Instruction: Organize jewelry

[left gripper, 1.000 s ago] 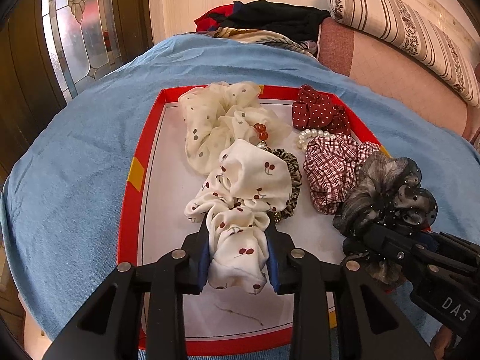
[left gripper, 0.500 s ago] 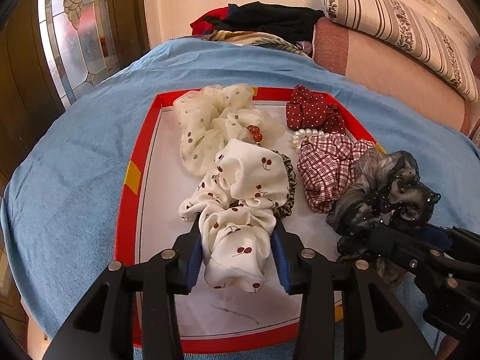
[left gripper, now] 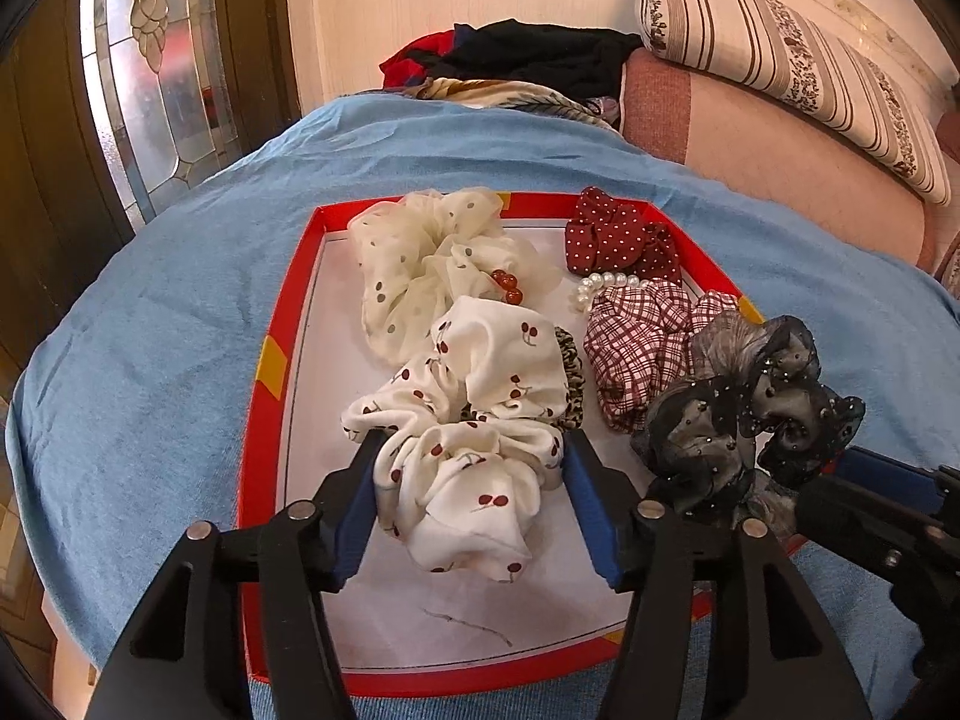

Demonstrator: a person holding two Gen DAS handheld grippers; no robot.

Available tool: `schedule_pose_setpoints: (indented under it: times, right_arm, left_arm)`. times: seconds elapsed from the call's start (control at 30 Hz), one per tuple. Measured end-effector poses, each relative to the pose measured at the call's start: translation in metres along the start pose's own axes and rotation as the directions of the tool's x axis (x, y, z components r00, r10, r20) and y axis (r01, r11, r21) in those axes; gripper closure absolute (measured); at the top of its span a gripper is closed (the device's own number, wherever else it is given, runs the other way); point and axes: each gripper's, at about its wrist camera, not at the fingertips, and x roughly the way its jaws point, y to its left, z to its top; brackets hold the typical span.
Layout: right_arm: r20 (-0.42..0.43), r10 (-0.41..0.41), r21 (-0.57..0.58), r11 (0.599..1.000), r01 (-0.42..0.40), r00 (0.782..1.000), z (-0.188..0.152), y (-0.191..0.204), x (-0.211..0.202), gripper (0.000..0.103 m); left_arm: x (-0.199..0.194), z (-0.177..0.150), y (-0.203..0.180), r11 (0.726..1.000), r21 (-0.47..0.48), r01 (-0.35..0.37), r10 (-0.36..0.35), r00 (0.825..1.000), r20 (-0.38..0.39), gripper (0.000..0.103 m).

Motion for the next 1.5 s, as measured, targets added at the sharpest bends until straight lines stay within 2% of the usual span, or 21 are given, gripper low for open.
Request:
schedule_pose_setpoints:
  times: [0.13,0.3,0.4,0.47,0.53,0.67,0.8,0.9,1.0,1.1,1.27,1.4,1.5]
  right_arm:
    - [0.008,0.002,0.004,1.0,-0.002,1.0,-0.004,-0.001,-0.009,0.045]
    - [0.014,0.002,0.014,1.0,-0.002,1.0,-0.012,-0.003,-0.022,0.044]
    - [0.022,0.005,0.021,1.0,-0.005,1.0,-0.016,-0.005,-0.031,0.04]
    - [0.028,0.007,0.02,1.0,-0.007,1.0,-0.019,-0.004,-0.037,0.037]
    - [0.03,0.007,0.017,1.0,-0.007,1.0,-0.022,-0.003,-0.042,0.034]
    - [0.041,0.015,0.021,1.0,-0.016,0.999,-0.029,-0.004,-0.055,0.029]
    - [0.051,0.013,0.018,1.0,-0.014,0.999,-0.038,-0.005,-0.069,0.023]
    - [0.057,-0.008,0.011,1.0,0.008,0.998,-0.046,-0.009,-0.077,0.017]
    - [0.065,-0.042,-0.004,0.999,0.042,0.997,-0.057,-0.015,-0.085,0.017]
    - [0.069,-0.094,-0.021,0.995,0.096,0.993,-0.074,-0.025,-0.09,0.016]
    - [0.088,-0.207,-0.07,0.975,0.213,0.975,-0.096,-0.034,-0.103,0.016]
    - [0.129,-0.22,-0.07,0.971,0.23,0.967,-0.101,-0.035,-0.125,0.016]
    - [0.183,-0.237,-0.089,0.962,0.257,0.954,-0.105,-0.03,-0.146,0.013]
  left_arm:
    - [-0.003,-0.002,0.001,1.0,0.0,-0.01,0.01,1.0,0.013,0.039]
    - [-0.006,-0.007,0.0,1.0,0.01,-0.026,0.025,0.999,0.027,0.03]
    - [-0.006,-0.009,-0.002,0.999,0.019,-0.027,0.027,0.999,0.028,0.026]
    - [-0.006,-0.012,-0.005,0.999,0.029,-0.028,0.028,0.999,0.027,0.016]
    - [-0.005,-0.015,-0.008,0.998,0.043,-0.041,0.039,0.999,0.026,0.011]
    - [-0.002,-0.02,-0.013,0.995,0.076,-0.06,0.059,0.998,0.016,0.011]
    - [-0.003,-0.025,-0.009,0.999,0.034,-0.042,0.042,0.999,0.005,0.007]
    - [-0.009,-0.031,0.001,0.999,-0.051,-0.015,0.015,1.0,-0.003,0.007]
    - [-0.026,-0.04,0.0,0.997,-0.071,-0.03,0.033,0.999,0.038,0.007]
    - [-0.051,-0.054,-0.011,0.998,-0.054,-0.012,0.017,0.995,0.095,0.007]
    - [-0.097,-0.08,-0.032,0.998,-0.024,0.058,-0.054,0.989,0.135,0.007]
    - [-0.137,-0.092,-0.041,0.998,-0.011,0.059,-0.056,0.982,0.18,0.006]
    - [-0.167,-0.096,-0.045,1.0,0.002,0.03,-0.03,0.975,0.22,0.0]
